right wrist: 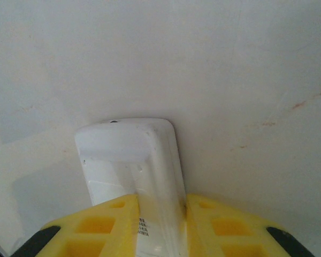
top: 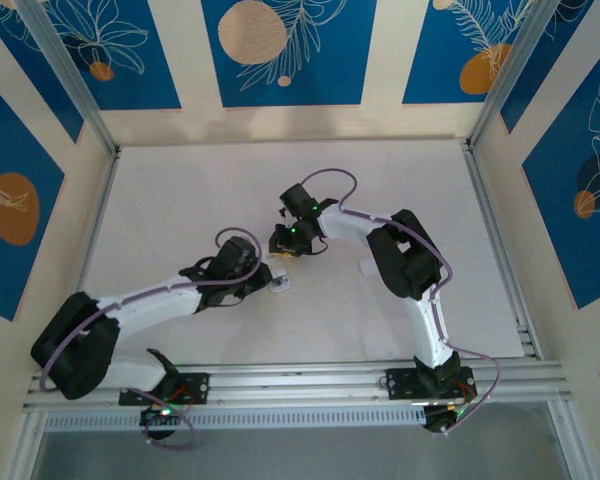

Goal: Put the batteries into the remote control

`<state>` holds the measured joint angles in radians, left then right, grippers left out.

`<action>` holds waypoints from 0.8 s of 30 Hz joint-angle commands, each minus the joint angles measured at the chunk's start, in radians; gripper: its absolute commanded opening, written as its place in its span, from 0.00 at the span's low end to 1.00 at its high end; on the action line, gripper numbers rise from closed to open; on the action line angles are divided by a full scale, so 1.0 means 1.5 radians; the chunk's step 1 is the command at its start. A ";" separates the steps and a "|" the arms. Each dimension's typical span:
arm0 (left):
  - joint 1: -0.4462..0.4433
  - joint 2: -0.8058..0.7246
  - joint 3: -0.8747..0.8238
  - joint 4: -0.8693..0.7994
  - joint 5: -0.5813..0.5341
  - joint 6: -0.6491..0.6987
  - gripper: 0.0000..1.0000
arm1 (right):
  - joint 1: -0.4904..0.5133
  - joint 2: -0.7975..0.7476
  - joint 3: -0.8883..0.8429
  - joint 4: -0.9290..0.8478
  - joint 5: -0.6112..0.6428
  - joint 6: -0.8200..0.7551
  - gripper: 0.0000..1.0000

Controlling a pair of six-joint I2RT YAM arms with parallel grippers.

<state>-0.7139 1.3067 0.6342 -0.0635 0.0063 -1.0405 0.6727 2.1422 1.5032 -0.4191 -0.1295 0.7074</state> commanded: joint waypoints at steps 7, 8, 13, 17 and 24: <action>0.007 0.017 0.076 -0.100 -0.005 0.051 0.32 | 0.016 0.043 -0.016 -0.072 0.011 0.005 0.29; 0.007 0.028 0.076 -0.089 0.005 0.045 0.35 | 0.016 0.042 -0.017 -0.073 0.011 0.005 0.29; 0.007 0.073 0.070 -0.051 0.026 0.027 0.32 | 0.015 0.040 -0.020 -0.074 0.013 0.004 0.29; 0.007 0.090 0.064 -0.043 0.017 0.025 0.28 | 0.015 0.037 -0.023 -0.073 0.013 0.005 0.29; 0.008 0.105 0.058 -0.033 0.014 0.014 0.28 | 0.014 0.036 -0.023 -0.074 0.011 0.005 0.28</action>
<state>-0.7090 1.4590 0.7338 -0.1154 0.0292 -1.0000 0.6727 2.1422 1.5036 -0.4194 -0.1295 0.7074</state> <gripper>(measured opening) 0.281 0.286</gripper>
